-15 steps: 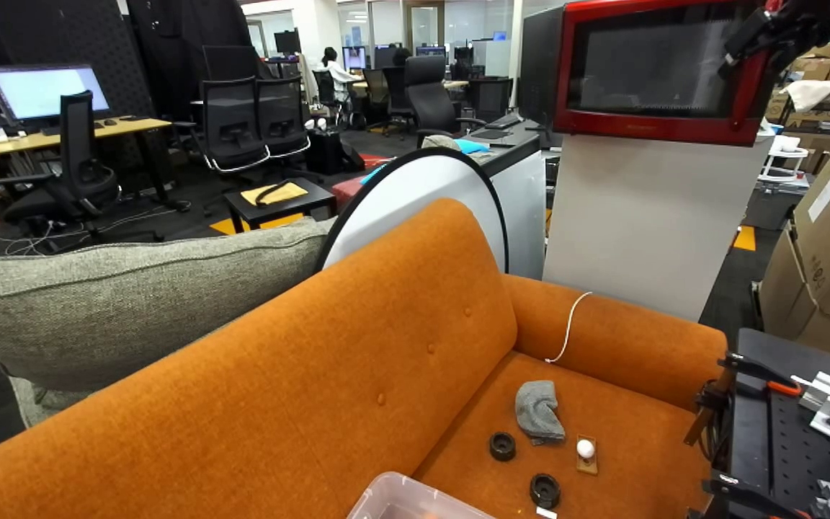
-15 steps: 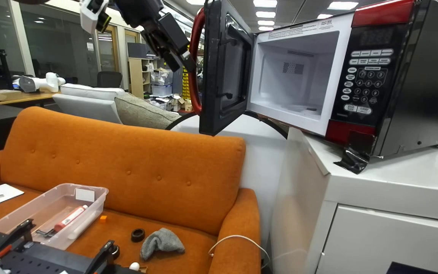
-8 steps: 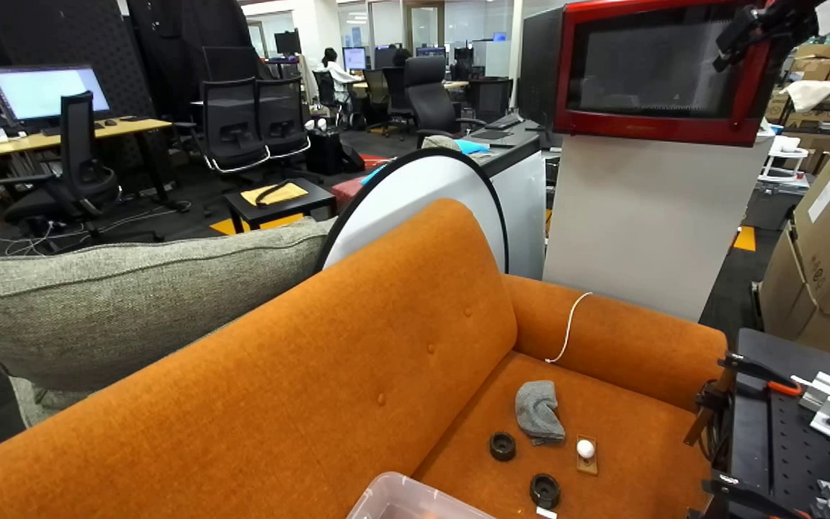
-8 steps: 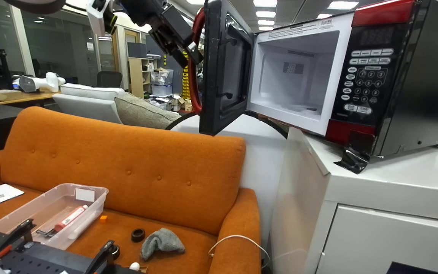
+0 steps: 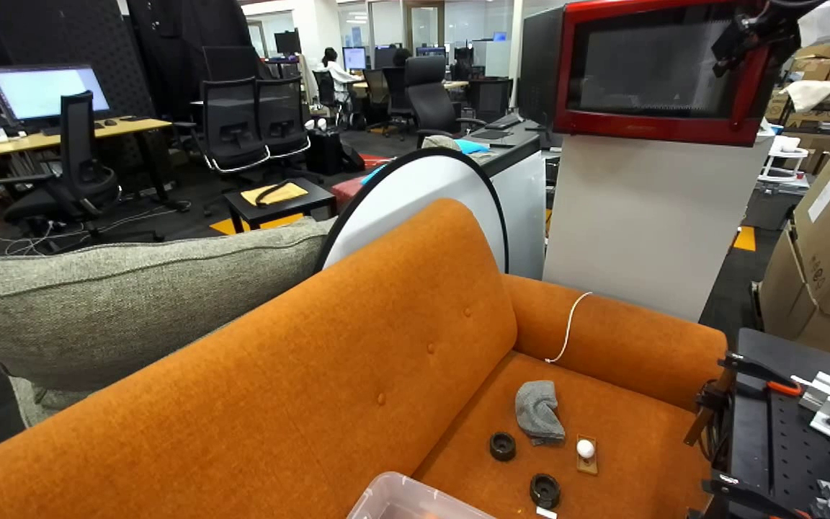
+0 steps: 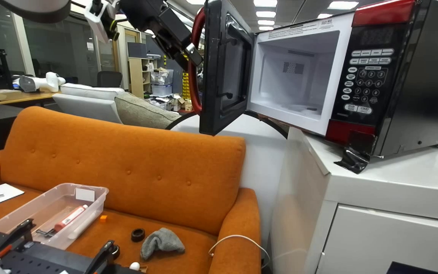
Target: Close the microwave door
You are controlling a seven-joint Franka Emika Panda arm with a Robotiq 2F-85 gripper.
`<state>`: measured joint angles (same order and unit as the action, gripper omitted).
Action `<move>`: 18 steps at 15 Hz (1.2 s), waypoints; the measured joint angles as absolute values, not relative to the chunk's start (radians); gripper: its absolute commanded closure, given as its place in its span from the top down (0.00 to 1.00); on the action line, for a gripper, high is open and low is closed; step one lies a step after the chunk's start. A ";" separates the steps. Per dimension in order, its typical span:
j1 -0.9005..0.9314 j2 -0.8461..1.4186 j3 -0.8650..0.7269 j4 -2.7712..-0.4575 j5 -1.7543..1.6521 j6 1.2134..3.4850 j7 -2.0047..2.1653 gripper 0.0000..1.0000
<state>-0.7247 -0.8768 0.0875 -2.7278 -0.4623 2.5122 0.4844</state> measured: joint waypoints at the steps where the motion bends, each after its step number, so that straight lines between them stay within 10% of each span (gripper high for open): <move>1: -0.735 -0.872 0.100 -2.728 -0.462 2.512 0.496 0.95; 12: -0.806 -0.845 0.181 -2.731 -0.466 2.516 0.575 0.09; 18: -0.815 -0.842 0.181 -2.731 -0.467 2.526 0.657 0.08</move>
